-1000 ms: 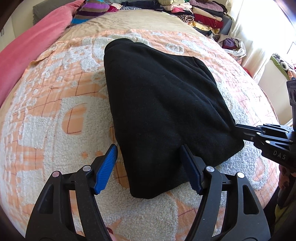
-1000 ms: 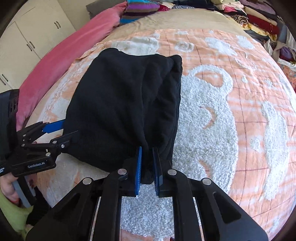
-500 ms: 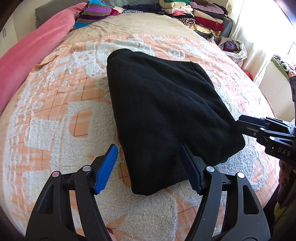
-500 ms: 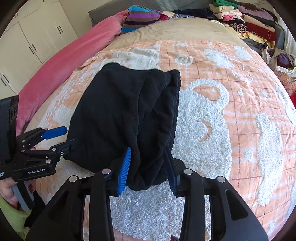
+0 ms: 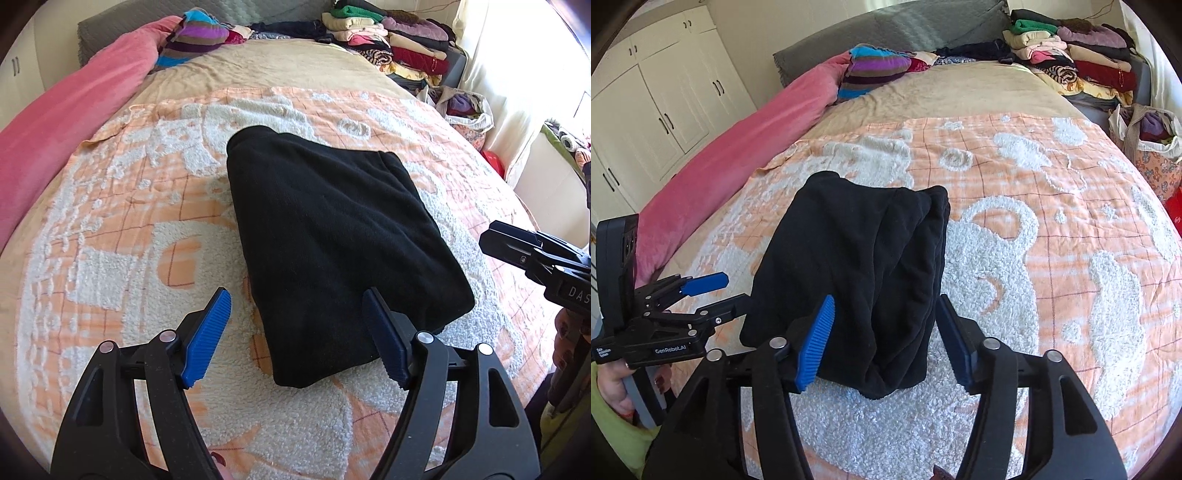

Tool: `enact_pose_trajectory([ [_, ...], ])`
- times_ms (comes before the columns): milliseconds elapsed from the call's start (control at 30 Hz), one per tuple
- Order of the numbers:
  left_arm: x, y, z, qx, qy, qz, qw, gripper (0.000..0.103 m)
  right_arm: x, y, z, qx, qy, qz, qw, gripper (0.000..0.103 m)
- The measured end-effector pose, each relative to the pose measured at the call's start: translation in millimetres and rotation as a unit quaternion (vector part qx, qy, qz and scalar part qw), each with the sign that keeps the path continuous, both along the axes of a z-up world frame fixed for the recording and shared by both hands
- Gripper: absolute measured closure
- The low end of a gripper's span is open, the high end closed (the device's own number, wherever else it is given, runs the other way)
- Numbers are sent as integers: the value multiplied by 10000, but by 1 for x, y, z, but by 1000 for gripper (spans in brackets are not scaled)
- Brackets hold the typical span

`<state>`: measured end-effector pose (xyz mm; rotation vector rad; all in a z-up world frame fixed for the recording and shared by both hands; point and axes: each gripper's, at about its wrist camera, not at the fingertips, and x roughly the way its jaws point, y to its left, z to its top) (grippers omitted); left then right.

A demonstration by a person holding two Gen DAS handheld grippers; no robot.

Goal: Fold small clothes

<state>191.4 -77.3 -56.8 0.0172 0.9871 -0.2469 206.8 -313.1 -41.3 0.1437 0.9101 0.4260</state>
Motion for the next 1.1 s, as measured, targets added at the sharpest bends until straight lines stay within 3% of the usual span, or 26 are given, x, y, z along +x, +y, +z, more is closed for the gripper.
enact_pose_trajectory([
  [167,0,6,7,8,-91,82,9999,35,0,-1,7,43,-204,-71,9998,30],
  [233,1,8,8,12,-111,141,9998,24,-1,-2,10,63,-296,-107,9995,20],
  [333,4,13,5,12,-112,244,9996,23,2,-4,10,107,-337,-148,9993,15],
  [567,19,23,-17,-73,158,465,9988,23,27,-7,-16,-38,67,-215,9997,13],
  [767,34,29,-31,-452,407,505,9969,20,53,-14,-37,804,526,-202,9952,11],
  [1100,54,22,-50,-974,730,449,9915,17,80,-10,-57,1089,925,-170,9896,8],
])
